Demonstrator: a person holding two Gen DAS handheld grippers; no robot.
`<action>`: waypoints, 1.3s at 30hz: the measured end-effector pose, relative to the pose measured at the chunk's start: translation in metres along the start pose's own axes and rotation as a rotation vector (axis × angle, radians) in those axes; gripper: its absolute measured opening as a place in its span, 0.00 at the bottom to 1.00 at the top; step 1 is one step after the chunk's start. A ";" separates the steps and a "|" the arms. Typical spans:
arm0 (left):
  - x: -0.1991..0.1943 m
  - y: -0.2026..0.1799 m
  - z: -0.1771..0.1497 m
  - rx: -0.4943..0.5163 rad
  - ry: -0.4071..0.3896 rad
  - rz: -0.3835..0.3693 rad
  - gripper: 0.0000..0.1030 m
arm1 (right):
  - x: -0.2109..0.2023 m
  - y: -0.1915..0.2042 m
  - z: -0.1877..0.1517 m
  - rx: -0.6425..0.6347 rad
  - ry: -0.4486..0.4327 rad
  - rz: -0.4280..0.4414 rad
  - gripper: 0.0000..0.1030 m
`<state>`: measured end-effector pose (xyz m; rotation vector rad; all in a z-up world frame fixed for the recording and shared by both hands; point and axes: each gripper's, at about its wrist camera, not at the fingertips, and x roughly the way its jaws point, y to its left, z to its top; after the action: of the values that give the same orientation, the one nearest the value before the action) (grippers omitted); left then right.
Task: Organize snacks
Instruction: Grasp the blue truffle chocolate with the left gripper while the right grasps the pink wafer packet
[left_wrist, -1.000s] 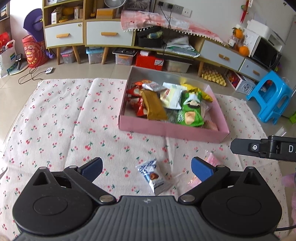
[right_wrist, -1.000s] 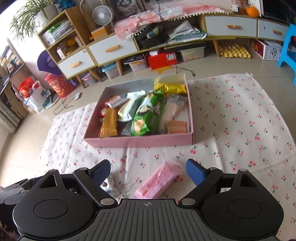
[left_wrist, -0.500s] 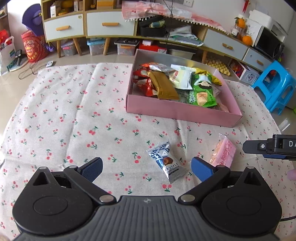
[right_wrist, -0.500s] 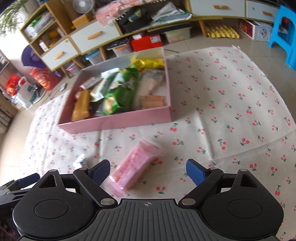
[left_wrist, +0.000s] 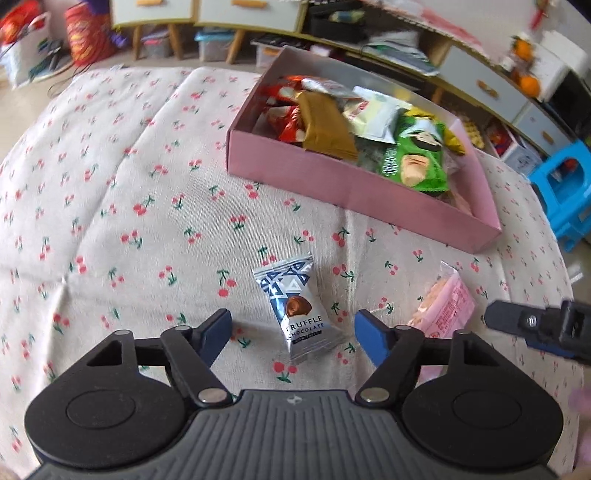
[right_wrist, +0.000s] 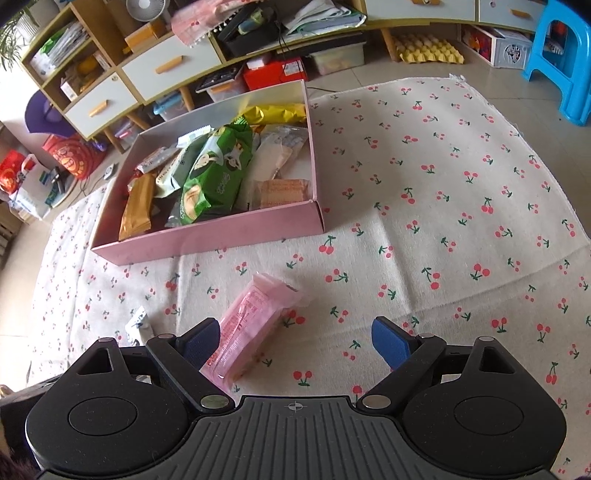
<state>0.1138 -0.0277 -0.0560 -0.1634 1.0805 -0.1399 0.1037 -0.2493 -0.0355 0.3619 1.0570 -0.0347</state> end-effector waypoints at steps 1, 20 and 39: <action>-0.001 -0.001 -0.001 -0.005 -0.010 0.009 0.67 | 0.000 0.000 0.000 0.001 0.001 0.000 0.88; -0.019 0.030 -0.001 -0.056 -0.019 0.038 0.22 | 0.022 0.030 -0.011 0.000 0.077 0.031 0.88; -0.024 0.049 0.002 -0.036 -0.001 0.010 0.22 | 0.038 0.049 -0.021 0.030 0.093 0.003 0.88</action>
<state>0.1061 0.0256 -0.0439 -0.1905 1.0831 -0.1109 0.1150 -0.1909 -0.0640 0.3953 1.1490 -0.0317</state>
